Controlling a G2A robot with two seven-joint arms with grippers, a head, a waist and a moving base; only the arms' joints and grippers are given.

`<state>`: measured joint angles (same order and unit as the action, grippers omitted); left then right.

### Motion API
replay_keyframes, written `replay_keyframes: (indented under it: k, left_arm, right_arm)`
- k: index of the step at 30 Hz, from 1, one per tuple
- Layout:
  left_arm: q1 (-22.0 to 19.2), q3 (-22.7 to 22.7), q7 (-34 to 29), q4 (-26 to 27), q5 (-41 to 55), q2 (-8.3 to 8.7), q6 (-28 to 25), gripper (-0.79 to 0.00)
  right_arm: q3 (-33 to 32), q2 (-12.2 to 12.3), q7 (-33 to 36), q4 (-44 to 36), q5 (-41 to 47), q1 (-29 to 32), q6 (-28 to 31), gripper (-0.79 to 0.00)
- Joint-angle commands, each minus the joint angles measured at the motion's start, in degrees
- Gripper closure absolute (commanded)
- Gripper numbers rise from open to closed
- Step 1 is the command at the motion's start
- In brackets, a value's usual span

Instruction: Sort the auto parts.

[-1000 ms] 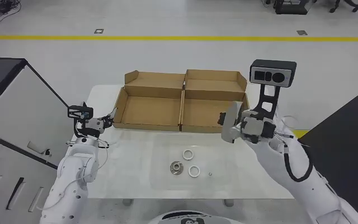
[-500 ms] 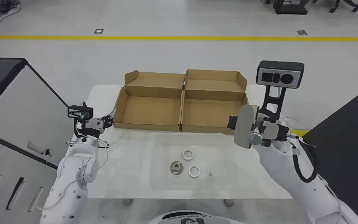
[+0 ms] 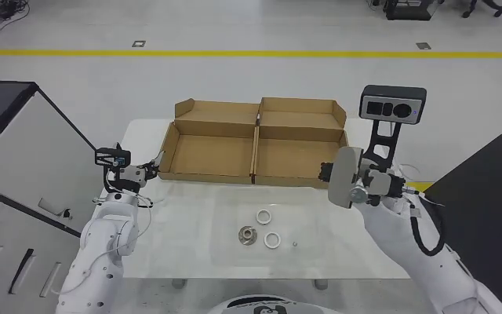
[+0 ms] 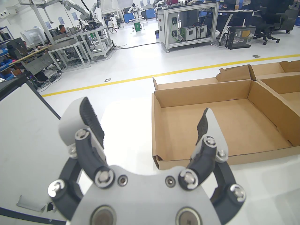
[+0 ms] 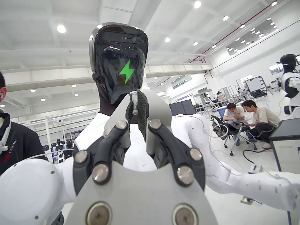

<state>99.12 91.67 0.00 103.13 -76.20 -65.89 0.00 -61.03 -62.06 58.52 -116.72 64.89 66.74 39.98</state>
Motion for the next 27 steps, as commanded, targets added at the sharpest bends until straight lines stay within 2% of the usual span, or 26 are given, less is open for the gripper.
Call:
replay_keyframes:
  k: [1, 6, 13, 20, 27]
  left_arm:
    - [0.00, 0.00, 0.00, 0.00, 0.00, 0.00, 0.00, -0.785]
    - [0.00, 0.00, 0.00, 0.00, 0.00, 0.00, 0.00, -0.785]
    - [0.00, 0.00, 0.00, 0.00, 0.00, 0.00, 0.00, -0.785]
    - [0.00, 0.00, 0.00, 0.00, 0.00, 0.00, 0.00, -0.785]
    - [0.00, 0.00, 0.00, 0.00, 0.00, 0.00, 0.00, -0.785]
  right_arm:
    - [-0.57, 0.04, -1.21, 0.42, -1.61, 0.08, -1.06, 0.000]
    - [-6.16, 0.76, -3.91, 3.19, -11.80, -1.39, -10.29, 0.000]
    - [-16.66, 2.93, 4.20, 6.23, -29.94, -4.35, -22.26, 0.000]
    - [-23.76, 5.05, 11.48, 7.10, -48.16, -3.66, -29.94, 0.000]
    - [-24.87, 6.21, 13.23, 6.14, -60.89, -3.28, -35.09, 0.000]
